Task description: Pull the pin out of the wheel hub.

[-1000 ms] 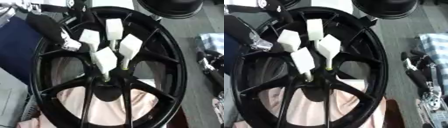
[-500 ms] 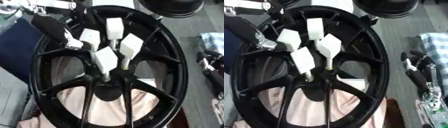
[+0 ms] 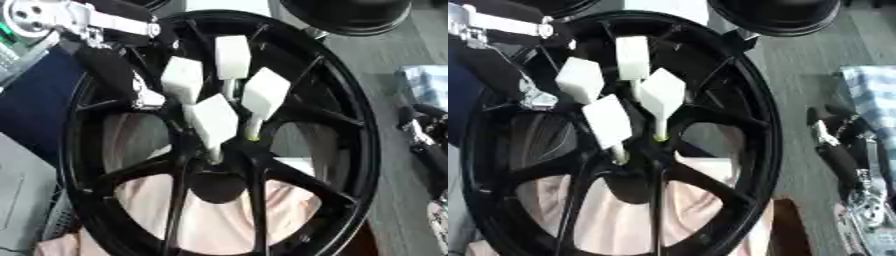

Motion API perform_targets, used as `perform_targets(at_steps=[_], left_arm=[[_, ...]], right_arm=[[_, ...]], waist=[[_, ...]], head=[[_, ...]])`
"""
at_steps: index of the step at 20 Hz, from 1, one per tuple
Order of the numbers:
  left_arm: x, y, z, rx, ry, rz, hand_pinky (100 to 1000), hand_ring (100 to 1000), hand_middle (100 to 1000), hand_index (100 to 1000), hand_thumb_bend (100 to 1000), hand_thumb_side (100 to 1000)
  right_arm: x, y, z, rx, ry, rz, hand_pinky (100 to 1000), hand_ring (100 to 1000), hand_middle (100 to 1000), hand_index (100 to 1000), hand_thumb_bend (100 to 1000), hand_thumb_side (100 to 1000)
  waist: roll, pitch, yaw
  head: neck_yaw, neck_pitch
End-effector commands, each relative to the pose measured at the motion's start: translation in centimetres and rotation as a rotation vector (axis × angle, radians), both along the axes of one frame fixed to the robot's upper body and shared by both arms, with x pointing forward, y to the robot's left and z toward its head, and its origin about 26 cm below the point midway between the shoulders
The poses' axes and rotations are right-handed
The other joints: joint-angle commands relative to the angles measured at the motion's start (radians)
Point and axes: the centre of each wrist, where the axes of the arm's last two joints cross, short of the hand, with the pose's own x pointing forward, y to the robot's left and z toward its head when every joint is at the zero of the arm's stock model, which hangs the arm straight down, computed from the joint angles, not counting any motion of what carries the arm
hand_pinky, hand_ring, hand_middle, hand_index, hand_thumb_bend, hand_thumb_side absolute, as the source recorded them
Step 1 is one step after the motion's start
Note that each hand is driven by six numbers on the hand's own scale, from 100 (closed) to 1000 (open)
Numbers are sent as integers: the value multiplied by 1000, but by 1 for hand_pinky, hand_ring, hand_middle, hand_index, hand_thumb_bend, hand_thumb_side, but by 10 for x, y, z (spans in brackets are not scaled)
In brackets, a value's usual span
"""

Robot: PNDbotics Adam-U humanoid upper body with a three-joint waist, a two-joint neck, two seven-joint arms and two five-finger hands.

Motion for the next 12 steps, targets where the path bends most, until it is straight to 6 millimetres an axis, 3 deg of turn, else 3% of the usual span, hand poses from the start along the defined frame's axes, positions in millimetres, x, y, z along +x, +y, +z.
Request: perform_targets(at_steps=[1, 5, 6, 9, 12], left_arm=[[-1, 2, 8, -10, -12, -3, 822, 750, 670, 796, 269, 341], [-1, 2, 8, -11, -12, -3, 822, 750, 670, 796, 269, 341], [-2, 2, 9, -17, -15, -7, 715, 565, 423, 563, 100, 171], [-9, 9, 23, -118, -34, -13, 664, 487, 296, 433, 100, 173], [-14, 34, 39, -236, -61, 23, 643, 441, 212, 344, 100, 184]], right_arm=[[-1, -4, 4, -4, -11, -8, 820, 620, 501, 719, 395, 376], [-1, -4, 4, -4, -11, -8, 820, 620, 501, 719, 395, 376], [-1, -4, 3, -1, -9, -11, 820, 618, 499, 718, 397, 379], [-2, -5, 0, 16, 1, -26, 820, 619, 499, 718, 397, 380], [-3, -6, 0, 17, 1, -34, 820, 619, 499, 717, 396, 381]], waist=[[0, -22, -2], [0, -22, -2], [-1, -23, -1], [-6, -26, 7], [-5, -27, 9]], head=[[4, -11], [4, -11], [3, -10], [-4, -6], [-9, -1]])
